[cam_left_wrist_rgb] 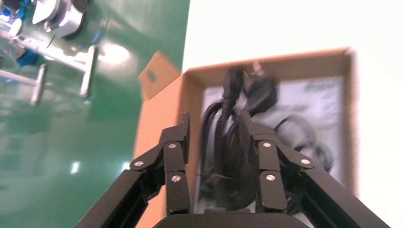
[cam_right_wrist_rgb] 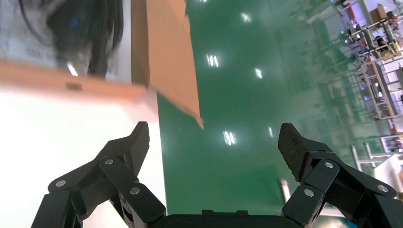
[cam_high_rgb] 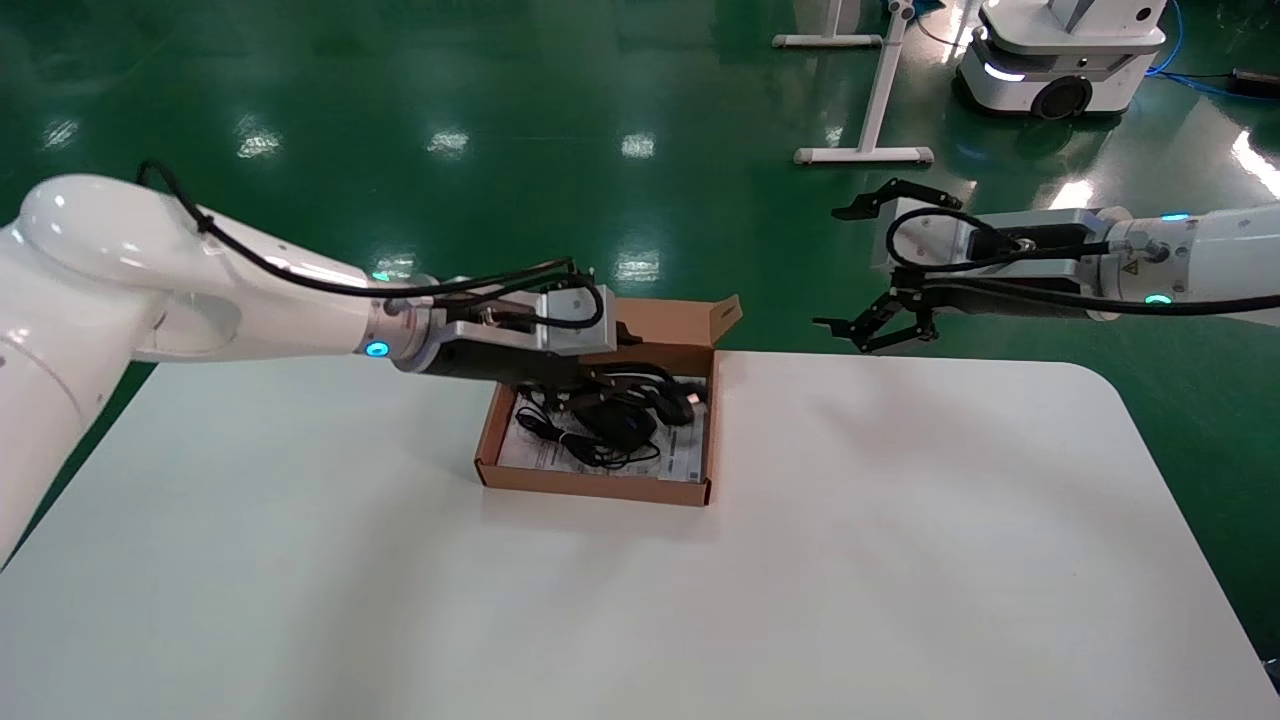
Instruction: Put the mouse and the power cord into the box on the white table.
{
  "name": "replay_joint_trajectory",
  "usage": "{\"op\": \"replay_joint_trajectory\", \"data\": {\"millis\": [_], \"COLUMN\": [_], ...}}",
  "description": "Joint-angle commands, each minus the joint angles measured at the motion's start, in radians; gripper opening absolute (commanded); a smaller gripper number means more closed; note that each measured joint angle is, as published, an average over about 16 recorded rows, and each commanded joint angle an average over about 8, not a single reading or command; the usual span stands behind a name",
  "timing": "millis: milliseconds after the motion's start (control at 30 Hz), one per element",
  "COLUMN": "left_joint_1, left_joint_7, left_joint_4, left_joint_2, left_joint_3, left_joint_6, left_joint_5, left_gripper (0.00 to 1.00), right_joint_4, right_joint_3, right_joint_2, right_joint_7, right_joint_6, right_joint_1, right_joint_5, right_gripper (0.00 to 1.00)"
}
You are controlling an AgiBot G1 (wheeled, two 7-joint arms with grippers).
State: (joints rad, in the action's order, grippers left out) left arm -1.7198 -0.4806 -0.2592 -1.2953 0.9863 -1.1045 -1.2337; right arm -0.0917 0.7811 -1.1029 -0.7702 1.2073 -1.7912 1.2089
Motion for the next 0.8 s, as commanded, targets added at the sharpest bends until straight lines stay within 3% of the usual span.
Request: {"op": "replay_joint_trajectory", "data": {"millis": [33,800], "left_joint_1": [0.018,0.285], "left_joint_7": [0.018,0.295], "left_joint_4": [-0.028,-0.453], "left_joint_2": [0.019,0.302], "left_joint_3": [-0.019,-0.312], "left_joint_6": [-0.011,-0.173], "left_joint_5": [0.014,0.222], "left_gripper": [1.00,1.00], "right_joint_4": [-0.017,-0.494], "right_joint_3": [-0.007,-0.208], "right_joint_2": [0.007,0.204], "right_joint_7": [0.014,0.397], "right_joint_6": [0.004,0.120], "right_joint_1": [0.010,0.297], "right_joint_5": [-0.007,-0.198], "right_gripper": [1.00,1.00]}}
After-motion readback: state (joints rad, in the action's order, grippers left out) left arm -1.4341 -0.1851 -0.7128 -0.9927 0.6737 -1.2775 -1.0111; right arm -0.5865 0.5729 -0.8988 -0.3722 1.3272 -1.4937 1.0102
